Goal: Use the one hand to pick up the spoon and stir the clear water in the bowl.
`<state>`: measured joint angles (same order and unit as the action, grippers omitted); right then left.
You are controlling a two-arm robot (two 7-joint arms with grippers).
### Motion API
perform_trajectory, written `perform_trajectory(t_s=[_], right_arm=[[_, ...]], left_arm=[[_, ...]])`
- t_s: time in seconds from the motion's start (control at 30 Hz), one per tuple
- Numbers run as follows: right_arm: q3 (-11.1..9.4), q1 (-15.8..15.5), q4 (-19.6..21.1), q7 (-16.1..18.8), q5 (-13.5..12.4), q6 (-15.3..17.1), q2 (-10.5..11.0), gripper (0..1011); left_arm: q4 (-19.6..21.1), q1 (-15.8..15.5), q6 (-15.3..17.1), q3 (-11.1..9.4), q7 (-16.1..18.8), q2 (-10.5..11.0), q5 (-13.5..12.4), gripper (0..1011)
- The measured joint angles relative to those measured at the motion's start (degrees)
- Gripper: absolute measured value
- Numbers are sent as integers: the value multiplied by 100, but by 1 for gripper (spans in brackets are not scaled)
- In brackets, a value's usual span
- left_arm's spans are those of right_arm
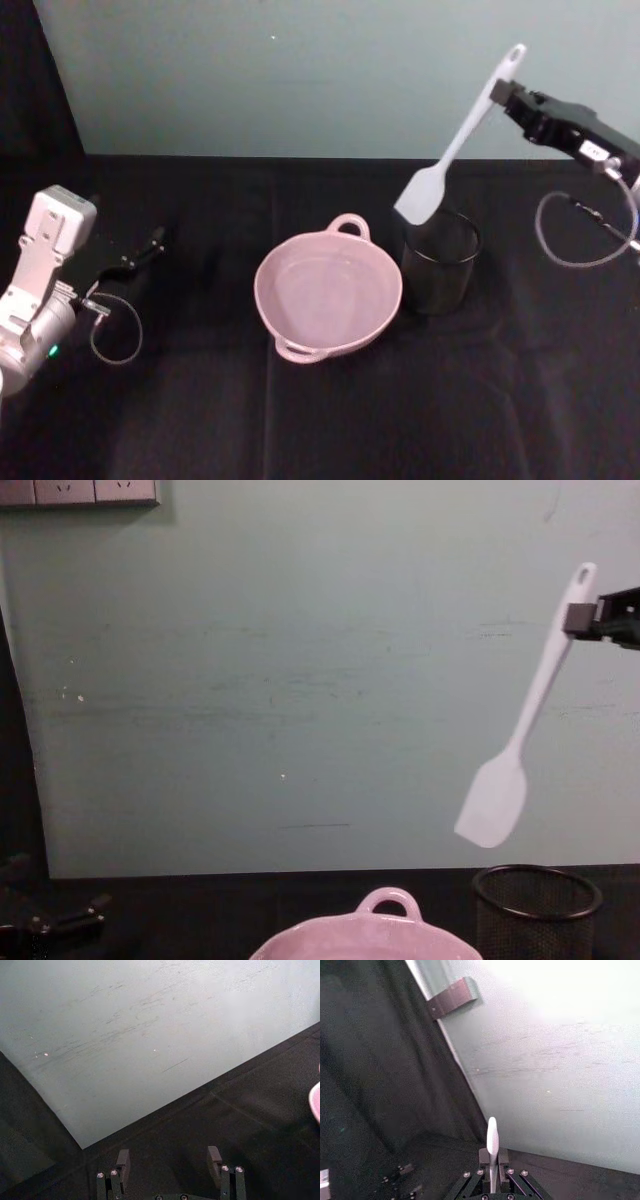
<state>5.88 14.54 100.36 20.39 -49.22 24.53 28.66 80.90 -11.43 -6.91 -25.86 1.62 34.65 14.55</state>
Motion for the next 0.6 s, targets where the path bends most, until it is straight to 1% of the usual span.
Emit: perform_trajectory(t_s=[0.1, 0.23, 0.27, 0.4, 0.6], right_arm=[[-69, 11, -162, -1, -96, 8, 67, 100], [-91, 37, -405, 4, -165, -36, 119, 100], [-86, 50, -496, 15, -186, -52, 133, 100], [-41, 76, -644, 28, -225, -82, 150, 100], [84, 114, -882, 36, -271, -142, 166, 100]], left_arm=[[0, 0, 0, 0, 0, 0, 0, 1011], [0, 0, 0, 0, 0, 0, 0, 1011], [0, 0, 0, 0, 0, 0, 0, 1011], [0, -1, 0, 0, 0, 0, 0, 1011], [0, 0, 0, 0, 0, 0, 0, 1011]])
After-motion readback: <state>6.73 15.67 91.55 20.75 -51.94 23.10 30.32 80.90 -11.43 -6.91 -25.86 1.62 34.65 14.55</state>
